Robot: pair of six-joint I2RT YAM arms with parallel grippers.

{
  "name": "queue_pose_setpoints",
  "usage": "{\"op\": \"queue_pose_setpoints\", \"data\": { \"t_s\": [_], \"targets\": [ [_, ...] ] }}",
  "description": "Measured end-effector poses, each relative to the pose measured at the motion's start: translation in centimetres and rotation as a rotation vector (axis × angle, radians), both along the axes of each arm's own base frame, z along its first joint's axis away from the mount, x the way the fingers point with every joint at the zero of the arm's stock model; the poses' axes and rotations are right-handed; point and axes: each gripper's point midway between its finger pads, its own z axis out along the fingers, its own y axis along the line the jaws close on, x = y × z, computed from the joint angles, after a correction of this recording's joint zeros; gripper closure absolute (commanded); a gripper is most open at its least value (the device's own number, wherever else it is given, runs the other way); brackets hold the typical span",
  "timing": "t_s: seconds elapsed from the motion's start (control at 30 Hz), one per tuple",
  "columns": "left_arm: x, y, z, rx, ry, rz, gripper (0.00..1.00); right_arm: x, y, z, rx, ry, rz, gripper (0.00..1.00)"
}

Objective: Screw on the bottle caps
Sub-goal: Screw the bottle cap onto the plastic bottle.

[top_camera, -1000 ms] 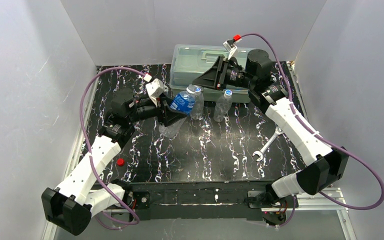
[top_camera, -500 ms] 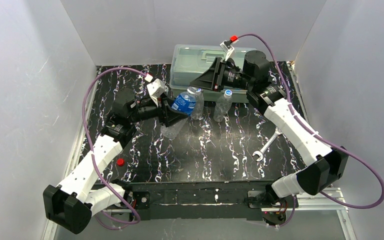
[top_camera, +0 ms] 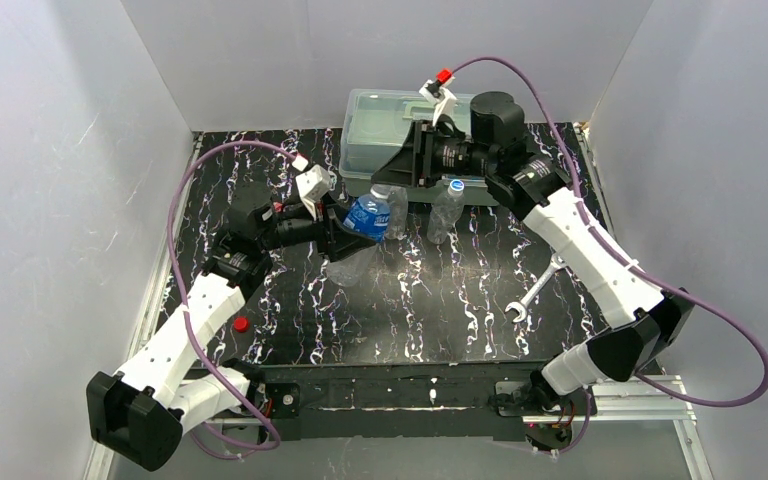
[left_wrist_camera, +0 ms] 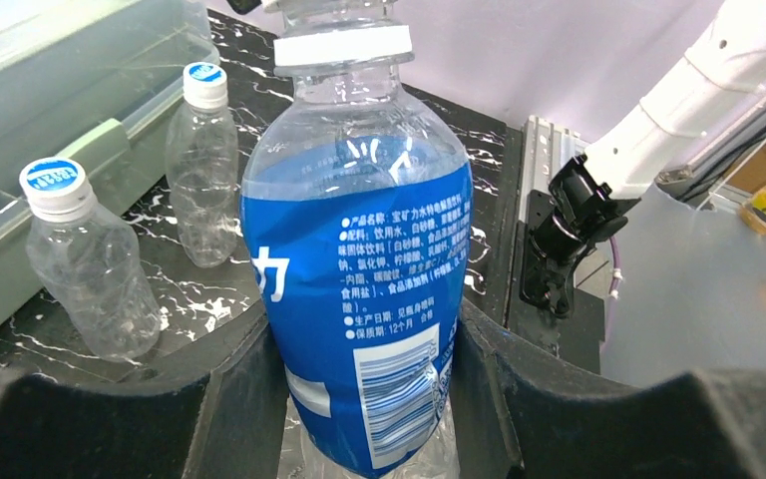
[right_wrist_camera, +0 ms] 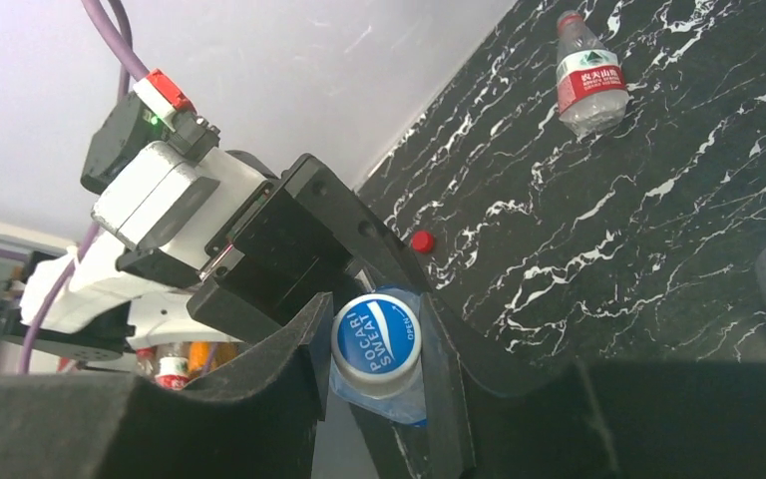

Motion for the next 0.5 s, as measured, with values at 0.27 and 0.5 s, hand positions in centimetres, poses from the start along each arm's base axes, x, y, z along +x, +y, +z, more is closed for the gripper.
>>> {"op": "queue_pose_setpoints", "data": {
  "t_s": [0.27,0.5],
  "targets": [
    [-2.0,-0.4,-0.5,-0.006,0.0,-0.049,1.0,-2.7,2.1,-1.9,-0.118,-0.049,0.051,0.66],
    [-2.5,0.1,-1.4,-0.012,-0.016,0.025,1.0,-3.2,2.9,-3.2,-0.181,-0.071,0.016,0.67]
  ]
}}
